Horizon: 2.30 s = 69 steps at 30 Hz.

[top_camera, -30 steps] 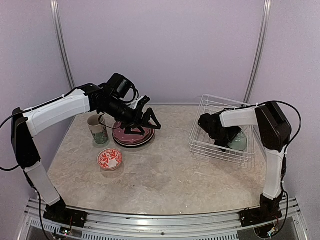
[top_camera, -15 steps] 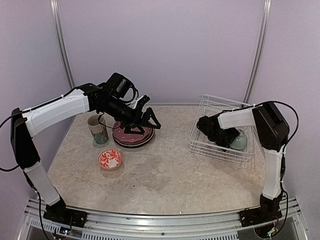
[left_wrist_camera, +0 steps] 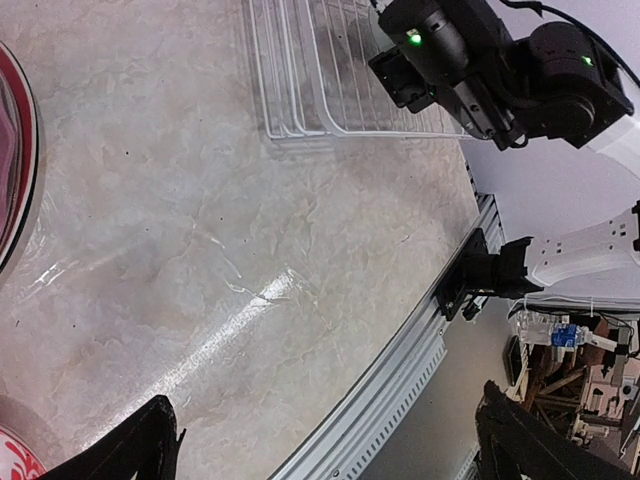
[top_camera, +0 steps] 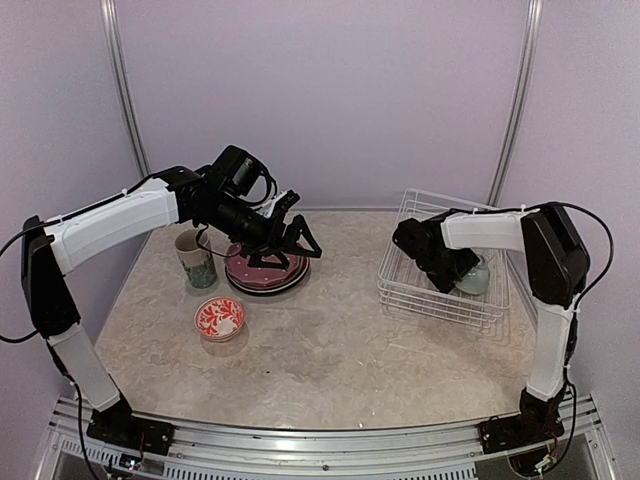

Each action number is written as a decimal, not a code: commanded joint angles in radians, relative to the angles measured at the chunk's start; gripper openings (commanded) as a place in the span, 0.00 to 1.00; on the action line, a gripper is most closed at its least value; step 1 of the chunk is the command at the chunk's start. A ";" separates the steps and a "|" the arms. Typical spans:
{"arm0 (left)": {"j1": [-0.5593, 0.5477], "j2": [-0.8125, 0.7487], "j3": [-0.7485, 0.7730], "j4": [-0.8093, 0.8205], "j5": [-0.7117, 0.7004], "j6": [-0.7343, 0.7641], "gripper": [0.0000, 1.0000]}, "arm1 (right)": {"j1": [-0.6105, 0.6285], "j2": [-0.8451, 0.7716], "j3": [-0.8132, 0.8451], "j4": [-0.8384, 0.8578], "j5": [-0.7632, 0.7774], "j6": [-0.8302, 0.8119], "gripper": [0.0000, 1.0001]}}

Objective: Unload the mixed dishes from the dish rack
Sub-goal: Grab the bowl from the dish rack, then pass from the right arm to the left

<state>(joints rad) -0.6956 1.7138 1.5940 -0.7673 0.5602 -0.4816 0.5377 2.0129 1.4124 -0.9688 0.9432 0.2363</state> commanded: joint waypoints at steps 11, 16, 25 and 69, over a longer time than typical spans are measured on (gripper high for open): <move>-0.005 -0.013 0.015 -0.009 -0.003 0.017 0.99 | -0.108 -0.338 -0.075 0.301 -0.548 -0.036 0.54; -0.005 -0.006 0.015 -0.009 -0.004 0.017 0.99 | -0.219 -0.441 -0.166 0.427 -0.813 0.014 0.53; -0.005 0.009 0.013 -0.005 -0.013 0.017 0.99 | -0.440 -0.582 -0.407 0.727 -1.310 0.197 0.54; 0.008 0.486 0.520 0.321 0.265 -0.420 0.95 | -0.560 -0.728 -1.016 2.103 -1.680 0.957 0.52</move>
<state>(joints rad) -0.6796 2.1479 2.0430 -0.5163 0.7502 -0.8417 -0.0124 1.2804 0.3576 0.9997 -0.6544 1.1698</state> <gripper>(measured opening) 0.955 0.744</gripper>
